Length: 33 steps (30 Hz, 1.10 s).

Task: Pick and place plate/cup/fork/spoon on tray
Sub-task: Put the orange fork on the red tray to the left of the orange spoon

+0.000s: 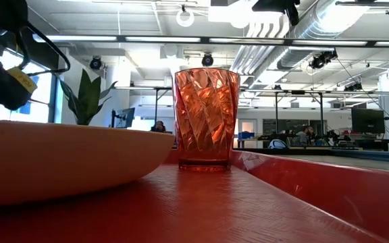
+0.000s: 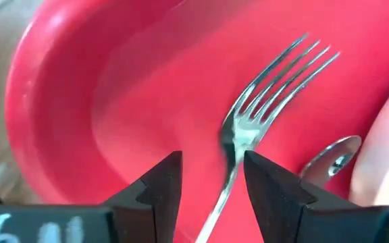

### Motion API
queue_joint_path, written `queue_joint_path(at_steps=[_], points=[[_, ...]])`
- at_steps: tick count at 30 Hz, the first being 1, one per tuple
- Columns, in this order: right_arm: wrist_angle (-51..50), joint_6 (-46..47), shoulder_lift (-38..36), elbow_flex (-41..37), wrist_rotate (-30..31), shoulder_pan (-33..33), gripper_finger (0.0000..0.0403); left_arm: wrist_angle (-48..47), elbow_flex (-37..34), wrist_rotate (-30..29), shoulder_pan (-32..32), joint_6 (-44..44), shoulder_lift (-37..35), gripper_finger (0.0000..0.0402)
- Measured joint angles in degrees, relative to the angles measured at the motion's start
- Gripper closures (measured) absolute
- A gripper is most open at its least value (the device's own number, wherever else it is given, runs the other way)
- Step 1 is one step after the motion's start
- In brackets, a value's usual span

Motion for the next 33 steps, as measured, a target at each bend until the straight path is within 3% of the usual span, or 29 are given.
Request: queue_joint_path(at_steps=[6,11,26,33], points=[[-0.03,0.22,0.0,0.0,0.0,0.04,0.04,-10.74,4.78,-1.28,0.0,2.18,-2.01,0.0273],[-0.05,1.15,0.0,0.0,-0.74,0.04,0.04,-10.22,4.13,-0.94,-1.97,5.24,-1.39,0.0302],[-2.23,-0.33,-0.02,0.0,0.04,3.06,0.04,4.23,3.05,6.37,-12.43,-16.49,4.5,0.0362],[-2.19,-1.89,-0.02,0.0,0.05,3.06,0.04,13.68,3.05,2.84,-14.43,-26.48,5.02,0.0384]])
